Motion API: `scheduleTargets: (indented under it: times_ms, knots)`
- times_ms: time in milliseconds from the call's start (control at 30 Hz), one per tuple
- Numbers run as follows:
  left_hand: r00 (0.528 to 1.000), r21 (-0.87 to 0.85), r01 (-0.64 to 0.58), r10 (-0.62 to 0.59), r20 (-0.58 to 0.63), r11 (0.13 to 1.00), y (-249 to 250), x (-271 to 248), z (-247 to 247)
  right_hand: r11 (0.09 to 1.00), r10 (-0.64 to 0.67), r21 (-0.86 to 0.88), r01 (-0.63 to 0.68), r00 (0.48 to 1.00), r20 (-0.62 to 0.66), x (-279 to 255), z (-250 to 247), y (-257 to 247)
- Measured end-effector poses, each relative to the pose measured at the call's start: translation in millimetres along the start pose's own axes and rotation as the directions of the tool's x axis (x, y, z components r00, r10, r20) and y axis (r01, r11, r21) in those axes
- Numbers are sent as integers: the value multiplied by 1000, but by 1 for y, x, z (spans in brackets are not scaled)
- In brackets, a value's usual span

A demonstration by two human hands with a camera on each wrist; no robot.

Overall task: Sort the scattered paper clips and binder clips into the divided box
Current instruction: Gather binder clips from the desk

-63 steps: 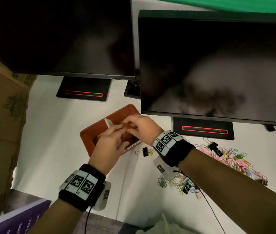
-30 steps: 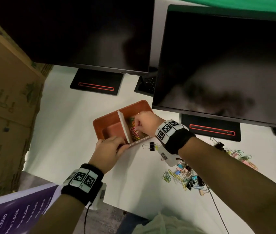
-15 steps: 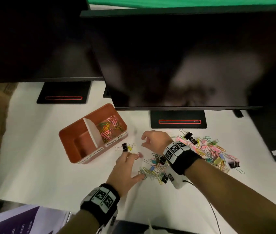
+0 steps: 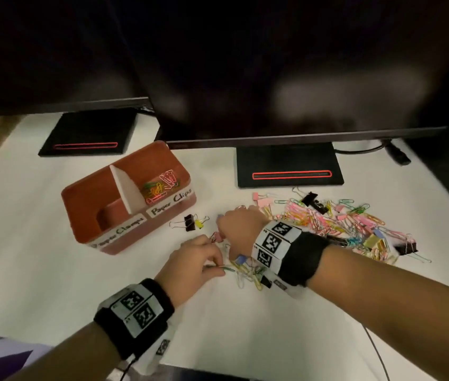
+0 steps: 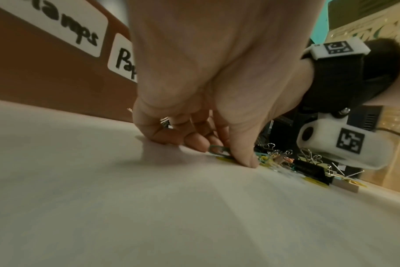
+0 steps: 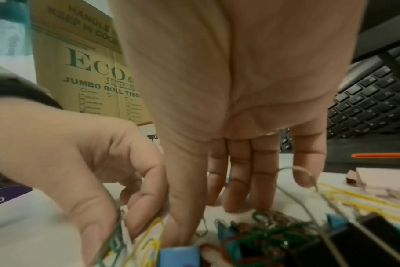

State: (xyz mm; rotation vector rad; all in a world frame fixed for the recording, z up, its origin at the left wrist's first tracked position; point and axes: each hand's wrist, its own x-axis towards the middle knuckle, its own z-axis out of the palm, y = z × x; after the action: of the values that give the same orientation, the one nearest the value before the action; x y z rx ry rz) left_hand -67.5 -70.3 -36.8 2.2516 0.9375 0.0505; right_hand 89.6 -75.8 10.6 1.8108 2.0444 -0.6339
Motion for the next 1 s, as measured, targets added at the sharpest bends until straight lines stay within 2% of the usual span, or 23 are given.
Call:
scheduleTargets:
  times_ms: [167, 300, 400, 567, 767, 833, 1000]
  knots:
    - [999, 101, -40, 39, 9, 994, 2, 5, -1, 999, -14, 30, 19, 988, -156, -1, 10, -1]
    - [999, 202, -41, 39, 14, 978, 8, 5, 0, 999, 15, 52, -5, 982, -188, 1, 18, -1]
    - [999, 228, -35, 30, 23, 973, 15, 2, 1, 999, 50, 5, -50, 963, -264, 1, 25, -6]
    - [1000, 273, -5, 5, 0, 962, 21, -5, 4, 998, 44, 66, -25, 951, -305, -19, 23, -12]
    - [1000, 280, 1, 2, -11, 960, 24, -9, 4, 963, 71, 261, 67, 872, -485, -61, 22, 7]
    - [1000, 272, 4, -4, -2, 962, 23, -8, 3, 957, 95, 286, 56, 868, -488, -68, 26, 14]
    - [1000, 205, 9, -4, -21, 979, 20, -6, 2, 969, 59, 244, 39, 923, -381, -76, 33, 10]
